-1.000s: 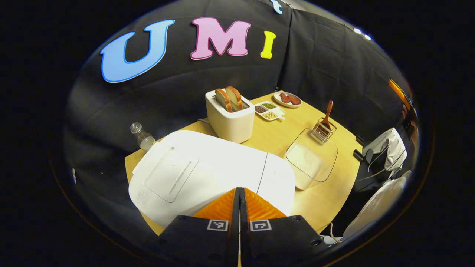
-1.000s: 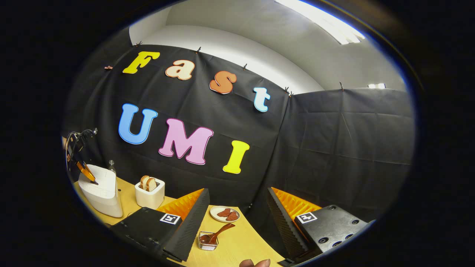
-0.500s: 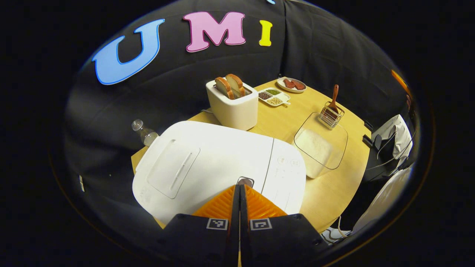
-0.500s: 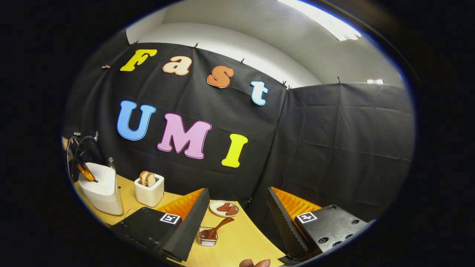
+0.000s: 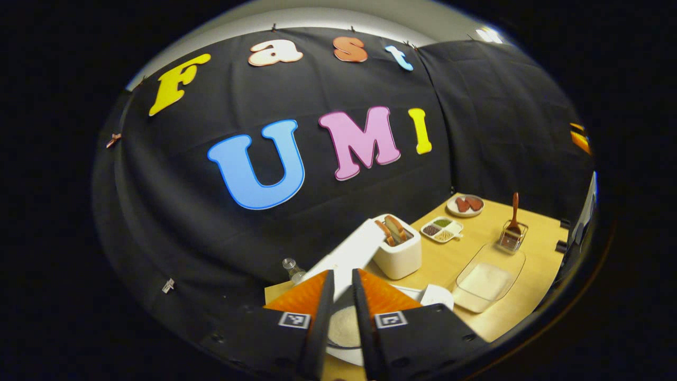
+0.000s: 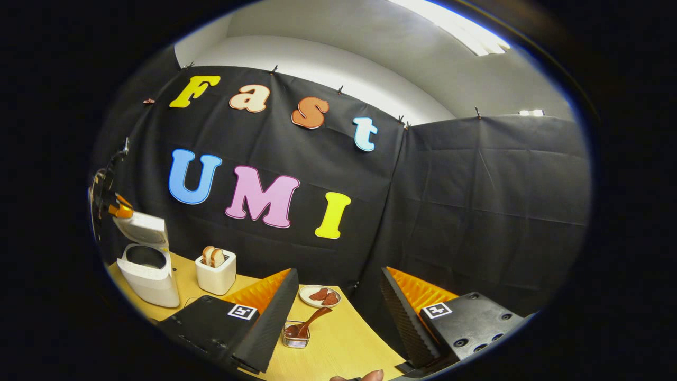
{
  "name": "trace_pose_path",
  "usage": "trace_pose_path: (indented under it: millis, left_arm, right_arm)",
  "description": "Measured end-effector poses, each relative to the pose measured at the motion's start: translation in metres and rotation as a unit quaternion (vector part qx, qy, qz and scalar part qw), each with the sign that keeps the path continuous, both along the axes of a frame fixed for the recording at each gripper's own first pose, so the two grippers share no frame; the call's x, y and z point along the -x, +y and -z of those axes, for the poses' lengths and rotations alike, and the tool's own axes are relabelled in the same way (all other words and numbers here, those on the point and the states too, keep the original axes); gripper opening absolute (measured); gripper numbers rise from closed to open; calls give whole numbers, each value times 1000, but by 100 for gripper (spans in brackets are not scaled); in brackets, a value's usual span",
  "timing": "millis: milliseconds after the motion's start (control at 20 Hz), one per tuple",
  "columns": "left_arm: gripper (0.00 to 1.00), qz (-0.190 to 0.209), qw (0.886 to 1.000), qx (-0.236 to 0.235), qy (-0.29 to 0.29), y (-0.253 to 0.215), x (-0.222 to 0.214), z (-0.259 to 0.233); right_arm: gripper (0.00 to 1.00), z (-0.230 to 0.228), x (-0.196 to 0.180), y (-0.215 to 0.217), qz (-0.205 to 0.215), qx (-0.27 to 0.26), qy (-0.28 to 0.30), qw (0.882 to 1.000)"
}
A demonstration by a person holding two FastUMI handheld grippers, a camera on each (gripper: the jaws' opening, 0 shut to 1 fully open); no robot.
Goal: Close the left gripper, press the button to open the rice cooker; take a wooden spoon from the chopstick holder with the right hand, scoop a spoonful of rice and pour it into the rice cooker, then put the wooden spoon back into the chopstick holder.
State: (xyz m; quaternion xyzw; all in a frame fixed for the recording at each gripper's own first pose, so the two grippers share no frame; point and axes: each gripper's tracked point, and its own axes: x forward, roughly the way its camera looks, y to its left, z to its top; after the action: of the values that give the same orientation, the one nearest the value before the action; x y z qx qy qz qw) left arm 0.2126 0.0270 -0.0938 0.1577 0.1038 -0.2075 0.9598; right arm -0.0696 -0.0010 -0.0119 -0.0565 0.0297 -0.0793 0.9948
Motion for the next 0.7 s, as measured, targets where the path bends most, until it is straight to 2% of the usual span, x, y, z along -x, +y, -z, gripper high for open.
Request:
trace_pose_path:
  millis: [50,100,150,200,300,450,700]
  left_arm:
    - [38,-6,1000,16,-13,4,10,-13]
    - [69,-11,999,33,-30,5,19,-24]
    - [78,-14,997,52,-50,7,30,-37]
    - [92,-18,995,72,-70,8,43,-49]
    - [97,-43,987,104,-112,21,67,-70]
    - [97,-78,976,129,-154,35,108,-89]
    - [96,-113,967,144,-179,31,173,-98]
  right_arm:
    - [97,-2,2,0,-3,5,-2,1000]
    - [97,-3,3,1,-6,8,-3,1000]
    - [97,-4,4,1,-8,7,-3,1000]
    - [97,-6,6,2,-11,2,-5,1000]
    - [97,-7,6,8,-21,-9,-10,1000]
    - [97,0,7,18,-42,-8,-6,999]
    - [97,11,9,34,-83,-22,-12,996]
